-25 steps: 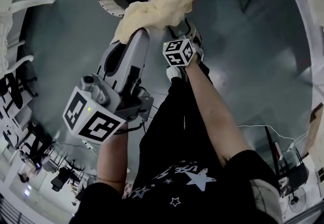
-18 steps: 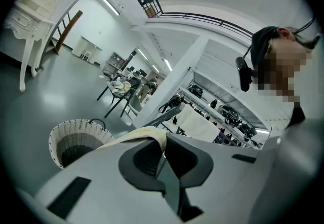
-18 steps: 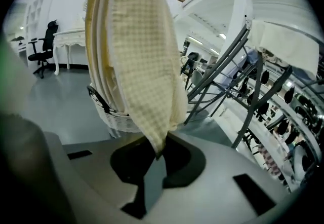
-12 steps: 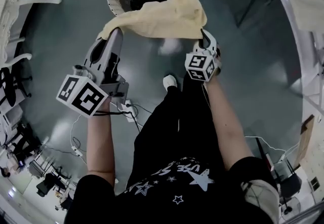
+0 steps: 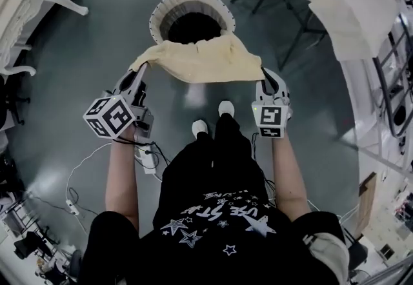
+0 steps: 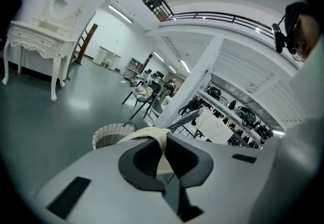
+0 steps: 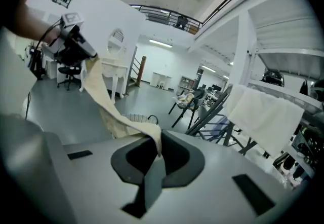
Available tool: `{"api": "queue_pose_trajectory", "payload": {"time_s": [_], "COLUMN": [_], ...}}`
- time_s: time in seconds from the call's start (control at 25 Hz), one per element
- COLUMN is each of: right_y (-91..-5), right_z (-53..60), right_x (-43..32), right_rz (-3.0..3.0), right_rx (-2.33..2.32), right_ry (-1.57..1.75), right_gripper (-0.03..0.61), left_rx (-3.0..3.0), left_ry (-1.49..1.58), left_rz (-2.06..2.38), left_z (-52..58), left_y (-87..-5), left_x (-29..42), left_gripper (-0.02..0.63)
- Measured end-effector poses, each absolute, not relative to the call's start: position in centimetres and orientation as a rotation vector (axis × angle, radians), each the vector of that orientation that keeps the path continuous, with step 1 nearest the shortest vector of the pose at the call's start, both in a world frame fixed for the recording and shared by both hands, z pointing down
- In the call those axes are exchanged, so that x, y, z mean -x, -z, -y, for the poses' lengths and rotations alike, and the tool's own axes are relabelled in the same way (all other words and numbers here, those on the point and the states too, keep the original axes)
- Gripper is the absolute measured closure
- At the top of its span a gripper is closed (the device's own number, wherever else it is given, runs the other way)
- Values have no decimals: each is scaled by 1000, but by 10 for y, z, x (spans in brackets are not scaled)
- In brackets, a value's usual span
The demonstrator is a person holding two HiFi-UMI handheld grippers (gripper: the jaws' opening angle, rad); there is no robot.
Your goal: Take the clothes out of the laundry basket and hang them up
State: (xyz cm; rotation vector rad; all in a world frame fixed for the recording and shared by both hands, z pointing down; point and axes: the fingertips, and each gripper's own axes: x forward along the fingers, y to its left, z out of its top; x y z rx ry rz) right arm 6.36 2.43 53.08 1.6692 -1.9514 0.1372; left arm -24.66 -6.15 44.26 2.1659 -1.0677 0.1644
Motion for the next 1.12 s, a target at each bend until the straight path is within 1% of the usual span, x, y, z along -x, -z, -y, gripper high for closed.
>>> {"api": "queue_pose_trajectory", "payload": {"time_s": [0.16, 0.44, 0.6, 0.76, 0.92, 1.12], "right_y": [-440, -303, -237, -173, -132, -122], "right_z": [-33, -69, -109, -156, -193, -252], "right_x": [-92, -116, -134, -159, -181, -228], "right_rz": [1976, 1969, 1941, 1899, 1798, 1639], "right_rx": [-1826, -1997, -2133, -2233, -2274, -2390], "right_ry": [-87, 140, 206, 282, 376, 392], "right_gripper": [560, 560, 560, 560, 560, 560], "left_rx": [-2237, -2408, -2510, -2611, -2695, -2746], "left_ry": [-75, 64, 157, 220, 251, 212], "left_rz": [1033, 926, 838, 712, 561, 395], "left_z": [51, 26, 11, -5, -11, -39], "left_y": [-389, -292, -229, -170, -146, -145], "left_x": [255, 235, 213, 176, 138, 70], "left_gripper": [584, 584, 584, 584, 584, 584]}}
